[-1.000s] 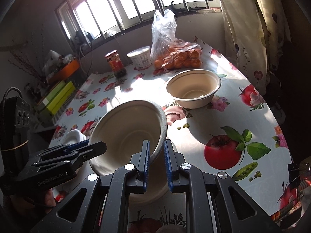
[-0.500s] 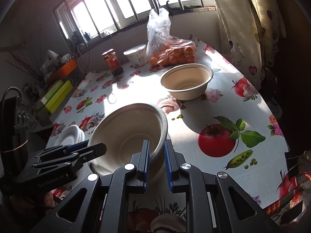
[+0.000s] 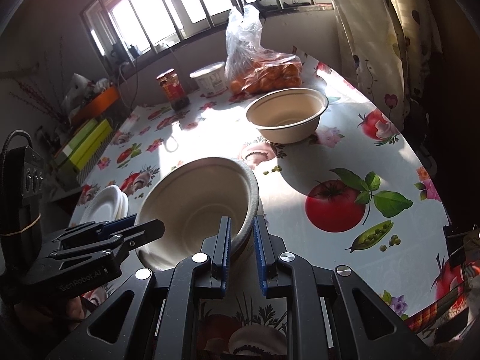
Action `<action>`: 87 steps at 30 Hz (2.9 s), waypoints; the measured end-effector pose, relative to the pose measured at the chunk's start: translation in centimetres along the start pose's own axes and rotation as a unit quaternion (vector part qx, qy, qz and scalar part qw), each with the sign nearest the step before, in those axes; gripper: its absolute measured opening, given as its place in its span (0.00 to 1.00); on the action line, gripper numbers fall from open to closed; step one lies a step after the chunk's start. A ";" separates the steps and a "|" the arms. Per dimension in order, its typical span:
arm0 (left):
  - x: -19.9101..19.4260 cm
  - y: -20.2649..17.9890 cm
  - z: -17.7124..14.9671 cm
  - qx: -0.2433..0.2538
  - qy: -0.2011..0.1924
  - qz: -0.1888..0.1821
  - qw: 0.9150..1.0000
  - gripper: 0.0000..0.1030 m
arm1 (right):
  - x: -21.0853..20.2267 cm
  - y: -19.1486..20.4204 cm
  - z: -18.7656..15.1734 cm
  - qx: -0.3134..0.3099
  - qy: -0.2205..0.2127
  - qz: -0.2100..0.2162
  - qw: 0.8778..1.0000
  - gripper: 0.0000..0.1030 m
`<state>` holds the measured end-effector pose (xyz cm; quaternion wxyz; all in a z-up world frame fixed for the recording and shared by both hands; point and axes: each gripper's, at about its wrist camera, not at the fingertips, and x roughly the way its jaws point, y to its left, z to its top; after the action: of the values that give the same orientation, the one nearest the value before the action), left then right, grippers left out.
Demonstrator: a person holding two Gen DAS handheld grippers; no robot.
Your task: Organize plates and bowls
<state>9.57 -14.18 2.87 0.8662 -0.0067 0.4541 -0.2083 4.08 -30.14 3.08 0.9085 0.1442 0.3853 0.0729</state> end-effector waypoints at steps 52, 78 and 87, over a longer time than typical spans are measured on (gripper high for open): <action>0.7 2.6 1.0 -0.036 0.011 -0.012 0.999 0.42 | 1.1 -1.6 0.1 0.022 0.019 -0.001 1.000 0.39; 0.4 3.0 6.8 -0.009 -0.016 -0.024 1.000 0.42 | -0.1 -4.2 4.2 0.025 -0.012 -0.029 0.999 0.39; 3.0 3.1 13.2 0.012 -0.014 -0.043 0.999 0.42 | 0.2 -7.0 8.4 0.028 -0.033 -0.077 0.996 0.39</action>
<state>22.58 -14.80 7.61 0.8625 -0.0186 0.4390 -0.2512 10.40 -38.46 6.22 0.9192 0.1417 0.3672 -0.0124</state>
